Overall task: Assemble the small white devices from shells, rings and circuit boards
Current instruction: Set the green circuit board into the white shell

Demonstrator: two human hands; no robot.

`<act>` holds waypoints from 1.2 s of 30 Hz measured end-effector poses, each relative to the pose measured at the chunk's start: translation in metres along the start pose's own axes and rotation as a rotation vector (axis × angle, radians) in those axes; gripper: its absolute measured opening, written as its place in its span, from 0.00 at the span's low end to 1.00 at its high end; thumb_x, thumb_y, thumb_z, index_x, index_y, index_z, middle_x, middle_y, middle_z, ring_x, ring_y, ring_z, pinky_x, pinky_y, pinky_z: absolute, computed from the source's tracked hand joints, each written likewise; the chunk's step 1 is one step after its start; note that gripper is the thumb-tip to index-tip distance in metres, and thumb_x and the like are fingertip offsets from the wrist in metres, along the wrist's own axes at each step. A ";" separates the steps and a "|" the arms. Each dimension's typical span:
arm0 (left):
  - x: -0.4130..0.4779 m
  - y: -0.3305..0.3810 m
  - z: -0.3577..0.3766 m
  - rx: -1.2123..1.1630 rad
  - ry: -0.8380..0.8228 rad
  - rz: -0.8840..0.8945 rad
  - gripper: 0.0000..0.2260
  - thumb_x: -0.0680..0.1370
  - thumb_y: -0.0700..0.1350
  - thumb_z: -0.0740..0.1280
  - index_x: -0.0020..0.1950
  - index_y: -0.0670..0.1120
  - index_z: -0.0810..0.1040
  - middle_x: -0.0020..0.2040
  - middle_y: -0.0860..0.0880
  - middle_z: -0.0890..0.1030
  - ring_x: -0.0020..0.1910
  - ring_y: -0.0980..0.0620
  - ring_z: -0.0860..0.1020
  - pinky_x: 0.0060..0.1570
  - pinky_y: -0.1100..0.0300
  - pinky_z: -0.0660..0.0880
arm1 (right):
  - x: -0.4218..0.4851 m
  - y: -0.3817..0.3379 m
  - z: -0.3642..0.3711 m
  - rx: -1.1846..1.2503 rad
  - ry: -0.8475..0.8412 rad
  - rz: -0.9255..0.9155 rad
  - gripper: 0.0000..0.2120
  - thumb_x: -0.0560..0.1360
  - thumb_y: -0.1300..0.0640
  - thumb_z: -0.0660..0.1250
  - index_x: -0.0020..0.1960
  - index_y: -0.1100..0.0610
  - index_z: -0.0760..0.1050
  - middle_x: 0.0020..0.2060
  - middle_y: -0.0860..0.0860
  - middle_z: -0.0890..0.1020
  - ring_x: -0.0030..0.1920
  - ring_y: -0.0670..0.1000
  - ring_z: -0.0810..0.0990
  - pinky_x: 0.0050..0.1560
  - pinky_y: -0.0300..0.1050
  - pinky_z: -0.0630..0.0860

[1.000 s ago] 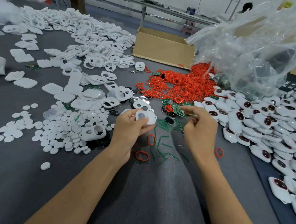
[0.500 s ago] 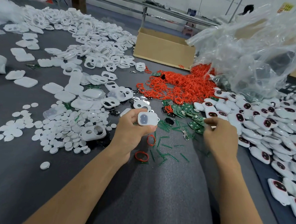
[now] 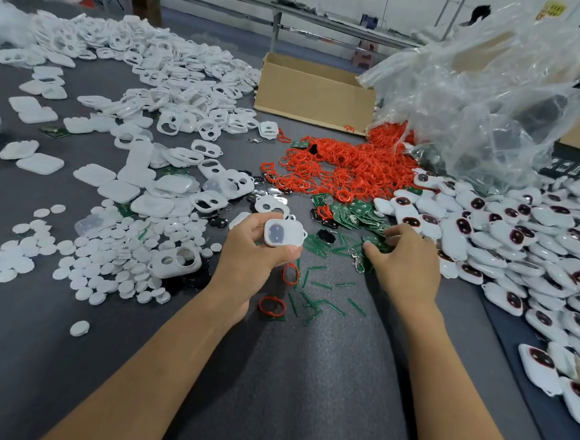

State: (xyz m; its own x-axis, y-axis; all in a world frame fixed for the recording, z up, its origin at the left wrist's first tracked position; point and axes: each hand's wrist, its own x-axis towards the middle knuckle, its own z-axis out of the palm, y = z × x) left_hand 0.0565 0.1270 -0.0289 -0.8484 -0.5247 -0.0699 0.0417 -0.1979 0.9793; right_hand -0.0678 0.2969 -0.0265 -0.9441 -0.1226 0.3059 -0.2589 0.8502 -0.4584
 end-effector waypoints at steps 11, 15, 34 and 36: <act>0.001 -0.002 0.000 -0.012 0.001 -0.005 0.20 0.70 0.28 0.73 0.57 0.46 0.77 0.54 0.45 0.83 0.56 0.39 0.81 0.60 0.43 0.77 | -0.004 -0.012 -0.001 0.226 -0.143 -0.170 0.21 0.67 0.65 0.75 0.57 0.51 0.78 0.53 0.51 0.78 0.37 0.47 0.77 0.46 0.40 0.70; 0.001 -0.002 0.000 -0.020 0.001 -0.010 0.20 0.70 0.28 0.73 0.57 0.45 0.77 0.54 0.44 0.83 0.56 0.39 0.81 0.59 0.43 0.77 | -0.006 -0.016 -0.004 0.210 -0.136 -0.240 0.23 0.66 0.72 0.70 0.56 0.54 0.80 0.48 0.53 0.77 0.39 0.52 0.77 0.44 0.38 0.68; 0.002 -0.002 0.000 -0.063 0.017 -0.016 0.20 0.70 0.27 0.72 0.58 0.43 0.77 0.55 0.42 0.82 0.57 0.38 0.80 0.57 0.45 0.79 | -0.014 -0.023 -0.016 0.172 -0.399 -0.371 0.03 0.69 0.58 0.76 0.41 0.54 0.84 0.35 0.47 0.84 0.34 0.37 0.77 0.36 0.23 0.69; 0.002 -0.003 0.000 -0.056 0.016 -0.013 0.20 0.70 0.28 0.73 0.59 0.42 0.77 0.54 0.42 0.83 0.56 0.39 0.81 0.57 0.46 0.79 | -0.013 -0.022 -0.015 0.150 -0.389 -0.377 0.03 0.68 0.56 0.77 0.40 0.53 0.84 0.34 0.46 0.84 0.34 0.38 0.77 0.36 0.25 0.69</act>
State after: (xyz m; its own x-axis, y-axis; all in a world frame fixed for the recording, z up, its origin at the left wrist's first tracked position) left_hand 0.0545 0.1266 -0.0321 -0.8408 -0.5346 -0.0857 0.0610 -0.2507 0.9661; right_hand -0.0467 0.2874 -0.0082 -0.7789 -0.6078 0.1545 -0.5925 0.6324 -0.4990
